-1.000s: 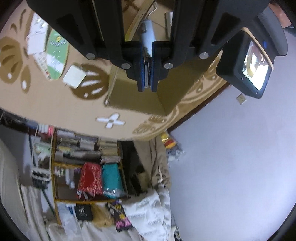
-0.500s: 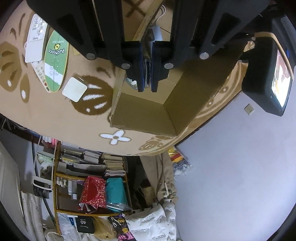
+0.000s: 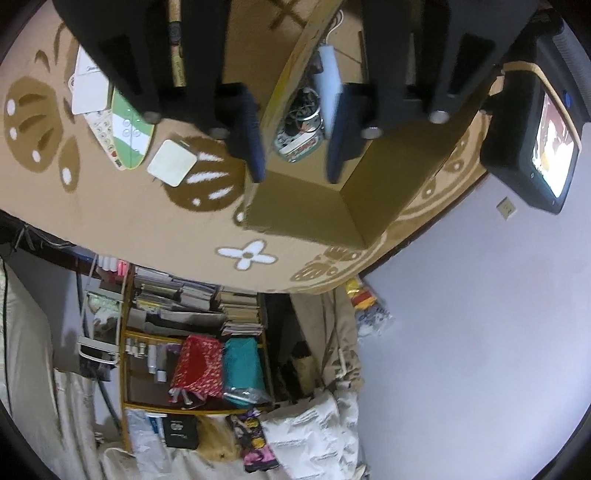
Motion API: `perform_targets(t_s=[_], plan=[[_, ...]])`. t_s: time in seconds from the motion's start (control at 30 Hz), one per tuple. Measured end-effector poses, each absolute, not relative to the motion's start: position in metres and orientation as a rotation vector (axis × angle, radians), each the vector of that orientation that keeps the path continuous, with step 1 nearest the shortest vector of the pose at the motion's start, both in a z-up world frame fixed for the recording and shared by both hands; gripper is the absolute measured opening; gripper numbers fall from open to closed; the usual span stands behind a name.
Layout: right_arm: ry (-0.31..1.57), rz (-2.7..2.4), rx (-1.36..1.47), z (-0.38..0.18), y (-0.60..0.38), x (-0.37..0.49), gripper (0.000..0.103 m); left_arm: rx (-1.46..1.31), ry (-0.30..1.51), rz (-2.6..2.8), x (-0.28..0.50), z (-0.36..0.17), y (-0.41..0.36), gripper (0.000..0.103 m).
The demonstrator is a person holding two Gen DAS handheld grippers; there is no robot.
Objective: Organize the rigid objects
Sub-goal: 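Carry the keys into the box and release them beside the coin pouch, then move the right gripper back to the white square box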
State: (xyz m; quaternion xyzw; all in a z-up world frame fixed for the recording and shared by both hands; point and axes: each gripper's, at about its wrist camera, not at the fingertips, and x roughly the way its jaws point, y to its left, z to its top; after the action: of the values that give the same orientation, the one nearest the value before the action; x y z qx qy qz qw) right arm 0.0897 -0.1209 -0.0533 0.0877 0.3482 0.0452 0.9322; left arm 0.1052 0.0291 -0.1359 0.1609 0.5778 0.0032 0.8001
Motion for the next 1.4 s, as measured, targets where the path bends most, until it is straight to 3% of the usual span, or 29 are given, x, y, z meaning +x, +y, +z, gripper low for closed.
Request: perform_targets(t_s=[0.07, 0.2, 0.27, 0.4, 1.17, 1.4], plan=[[0.706, 0.089, 0.193, -0.052, -0.127, 0.091, 0.046, 0.348, 1.239, 0.007, 0.105, -0.136, 0.029, 0.021], [0.691, 0.054, 0.212, -0.05, -0.142, 0.092, 0.068, 0.348, 1.239, 0.007, 0.105, -0.136, 0.028, 0.021], [0.692, 0.035, 0.23, -0.049, -0.151, 0.094, 0.071, 0.349, 1.239, 0.007, 0.105, -0.136, 0.028, 0.021], [0.702, 0.003, 0.257, -0.052, -0.167, 0.098, 0.086, 0.349, 1.239, 0.006, 0.105, -0.136, 0.028, 0.021], [0.835, -0.08, 0.386, -0.114, -0.234, 0.143, 0.086, 0.344, 1.248, 0.005, 0.107, -0.136, 0.03, 0.019], [0.906, -0.051, 0.373, -0.132, -0.24, 0.167, 0.077, 0.339, 1.25, 0.006, 0.108, -0.136, 0.032, 0.018]])
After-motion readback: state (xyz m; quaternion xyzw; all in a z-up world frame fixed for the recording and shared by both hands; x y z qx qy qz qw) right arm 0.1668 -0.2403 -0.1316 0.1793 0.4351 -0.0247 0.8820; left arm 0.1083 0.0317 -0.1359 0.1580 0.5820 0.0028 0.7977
